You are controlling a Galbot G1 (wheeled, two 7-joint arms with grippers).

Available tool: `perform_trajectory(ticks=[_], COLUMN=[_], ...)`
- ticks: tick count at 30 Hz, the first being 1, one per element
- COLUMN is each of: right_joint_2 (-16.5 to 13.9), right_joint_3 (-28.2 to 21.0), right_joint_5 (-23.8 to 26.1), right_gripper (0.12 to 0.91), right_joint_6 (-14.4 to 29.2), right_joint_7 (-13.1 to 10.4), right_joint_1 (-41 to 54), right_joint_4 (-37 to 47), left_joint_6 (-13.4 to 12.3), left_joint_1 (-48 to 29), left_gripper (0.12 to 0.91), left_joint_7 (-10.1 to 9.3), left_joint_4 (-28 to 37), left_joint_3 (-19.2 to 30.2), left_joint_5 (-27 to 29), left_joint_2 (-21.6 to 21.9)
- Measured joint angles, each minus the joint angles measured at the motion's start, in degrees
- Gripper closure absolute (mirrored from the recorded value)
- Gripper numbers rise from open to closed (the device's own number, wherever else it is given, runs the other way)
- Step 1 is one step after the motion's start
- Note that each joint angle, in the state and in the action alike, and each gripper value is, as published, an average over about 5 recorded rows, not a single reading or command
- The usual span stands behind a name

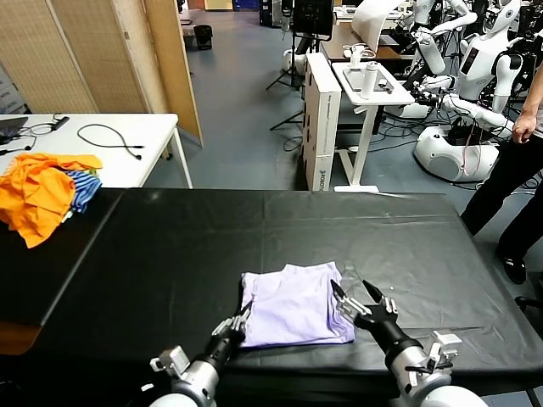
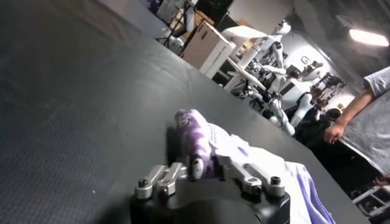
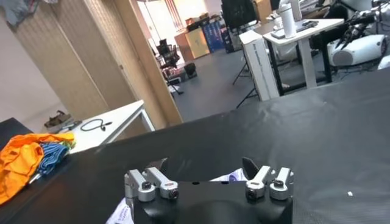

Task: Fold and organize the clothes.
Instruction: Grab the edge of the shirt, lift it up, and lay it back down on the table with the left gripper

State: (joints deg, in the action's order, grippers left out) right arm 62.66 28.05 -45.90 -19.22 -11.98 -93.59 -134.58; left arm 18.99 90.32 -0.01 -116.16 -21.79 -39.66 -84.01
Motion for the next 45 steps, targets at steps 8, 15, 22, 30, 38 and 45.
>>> perform_trajectory(ticks=[8,15,22,30,38,45], right_joint_2=[0.24,0.34,0.88,1.49,2.39,3.12], right_joint_3=[-0.09,-0.28,-1.1,-1.42,-2.66,-3.45], right_joint_5=[0.5,1.53,1.99,2.09,2.7,4.07], right_gripper=[0.118,0.118,0.118,0.118,0.118,0.118], right_joint_6=[0.15,0.11,0.19,0.58,0.59,0.49], right_joint_7=[-0.02,0.06,0.16,0.23,0.24,0.38], right_joint_1=[0.92,2.75,4.34,5.14,5.94,5.83], right_joint_4=[0.95,3.08,5.45,7.35,8.73,9.25], left_joint_6=[3.57,6.14,6.63,7.02,10.73,14.96], left_joint_1=[-2.08,-3.13,-1.65,1.87,7.21,3.71], left_gripper=[0.844,0.844,0.844,0.844,0.844,0.844], left_joint_7=[-1.85,-1.54,-0.71,-0.24,-2.79,-9.36], left_joint_4=[-1.64,-3.33,-4.47,-5.48,-9.3,-17.03], left_joint_3=[-2.72,-8.96,-16.83,-28.69,-39.67,-33.85], left_joint_5=[3.05,5.22,1.99,-0.75,-4.61,-13.46], left_joint_2=[3.12,9.86,19.39,31.11,39.05,36.0])
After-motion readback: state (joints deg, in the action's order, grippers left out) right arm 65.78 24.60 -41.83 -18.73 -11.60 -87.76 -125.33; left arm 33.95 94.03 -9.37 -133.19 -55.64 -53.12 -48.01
